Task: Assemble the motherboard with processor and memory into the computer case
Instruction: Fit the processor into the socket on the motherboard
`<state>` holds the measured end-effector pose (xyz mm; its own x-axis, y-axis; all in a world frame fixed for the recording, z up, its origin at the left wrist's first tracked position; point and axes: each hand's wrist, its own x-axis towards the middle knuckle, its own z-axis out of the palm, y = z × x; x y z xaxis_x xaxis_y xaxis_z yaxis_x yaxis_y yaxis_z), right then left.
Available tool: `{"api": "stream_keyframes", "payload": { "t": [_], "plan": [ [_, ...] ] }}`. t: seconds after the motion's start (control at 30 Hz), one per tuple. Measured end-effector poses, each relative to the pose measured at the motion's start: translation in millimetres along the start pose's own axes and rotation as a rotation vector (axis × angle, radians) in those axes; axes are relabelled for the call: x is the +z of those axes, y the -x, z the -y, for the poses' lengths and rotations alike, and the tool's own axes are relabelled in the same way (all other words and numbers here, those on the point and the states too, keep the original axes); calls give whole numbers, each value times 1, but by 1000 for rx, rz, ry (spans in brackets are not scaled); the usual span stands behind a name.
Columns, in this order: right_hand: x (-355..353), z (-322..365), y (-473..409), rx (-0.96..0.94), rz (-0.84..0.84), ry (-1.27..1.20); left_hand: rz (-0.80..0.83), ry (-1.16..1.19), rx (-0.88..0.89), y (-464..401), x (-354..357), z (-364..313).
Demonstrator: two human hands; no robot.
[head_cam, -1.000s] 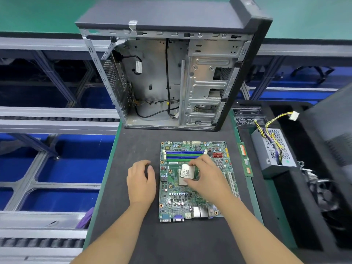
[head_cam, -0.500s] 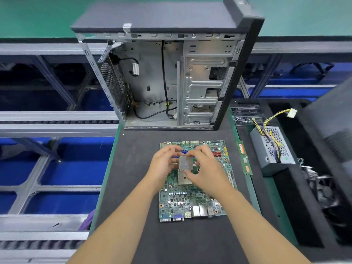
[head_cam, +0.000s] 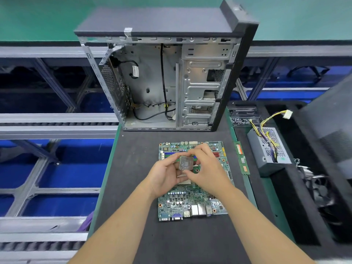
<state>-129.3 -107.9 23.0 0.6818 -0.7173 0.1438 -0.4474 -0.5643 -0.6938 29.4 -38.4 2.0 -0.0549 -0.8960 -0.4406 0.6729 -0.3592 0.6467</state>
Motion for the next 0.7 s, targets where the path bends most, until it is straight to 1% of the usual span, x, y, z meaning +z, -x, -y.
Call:
{"api": "stream_keyframes", "payload": {
  "t": [0.2,0.3,0.47,0.7],
  "plan": [
    [-1,1,4,-24,-18,-35,62,22,-46,6,2,5],
    [-1,1,5,-27,-9,-20,55,39,-53,8,5,5],
    [-1,2,6,-48,68,36,57,37,-36,6,6,8],
    [-1,-1,9,-74,61,73,12,-44,-12,4,6,10]
  ]
}}
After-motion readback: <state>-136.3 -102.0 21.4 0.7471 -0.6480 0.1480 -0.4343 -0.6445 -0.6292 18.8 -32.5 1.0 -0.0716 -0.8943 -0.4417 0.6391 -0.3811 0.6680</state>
